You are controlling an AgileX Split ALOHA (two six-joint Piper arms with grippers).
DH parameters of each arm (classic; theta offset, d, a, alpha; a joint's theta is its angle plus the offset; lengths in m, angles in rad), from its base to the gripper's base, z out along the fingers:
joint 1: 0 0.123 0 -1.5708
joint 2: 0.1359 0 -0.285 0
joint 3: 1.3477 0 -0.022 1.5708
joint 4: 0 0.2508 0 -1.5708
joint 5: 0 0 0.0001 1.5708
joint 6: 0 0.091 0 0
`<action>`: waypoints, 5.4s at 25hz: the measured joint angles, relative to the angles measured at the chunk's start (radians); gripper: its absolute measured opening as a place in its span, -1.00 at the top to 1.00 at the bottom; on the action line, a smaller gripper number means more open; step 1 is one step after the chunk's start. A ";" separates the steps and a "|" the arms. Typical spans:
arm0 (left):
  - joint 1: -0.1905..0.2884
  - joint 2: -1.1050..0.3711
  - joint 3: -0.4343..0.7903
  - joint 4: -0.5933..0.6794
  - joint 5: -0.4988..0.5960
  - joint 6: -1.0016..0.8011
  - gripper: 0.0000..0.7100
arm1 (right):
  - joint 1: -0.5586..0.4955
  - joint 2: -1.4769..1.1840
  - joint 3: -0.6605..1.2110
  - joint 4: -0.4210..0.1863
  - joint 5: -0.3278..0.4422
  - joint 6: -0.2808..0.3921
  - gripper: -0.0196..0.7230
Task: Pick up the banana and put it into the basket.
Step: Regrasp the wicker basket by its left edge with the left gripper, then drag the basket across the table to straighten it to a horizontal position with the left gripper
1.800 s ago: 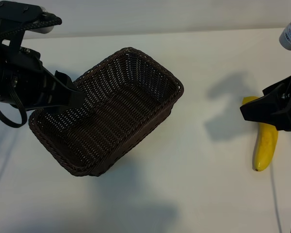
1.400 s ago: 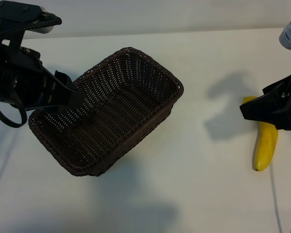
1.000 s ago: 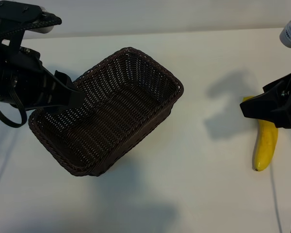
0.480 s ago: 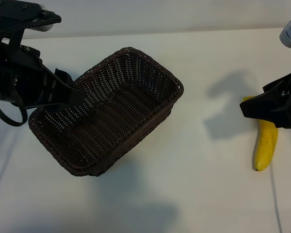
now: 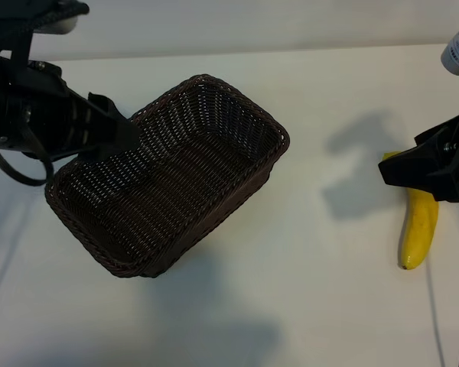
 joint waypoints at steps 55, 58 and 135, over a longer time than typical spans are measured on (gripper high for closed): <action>0.041 0.147 0.388 0.429 -0.274 -1.068 -0.47 | 0.000 0.000 0.000 -0.001 0.037 0.000 -0.61; 0.041 0.194 0.388 0.425 -0.326 -1.068 -0.47 | 0.000 0.000 0.000 -0.001 0.039 0.000 -0.61; 0.216 0.449 0.034 -0.327 -0.191 0.067 0.57 | 0.000 0.000 -0.001 -0.003 0.044 0.000 -0.61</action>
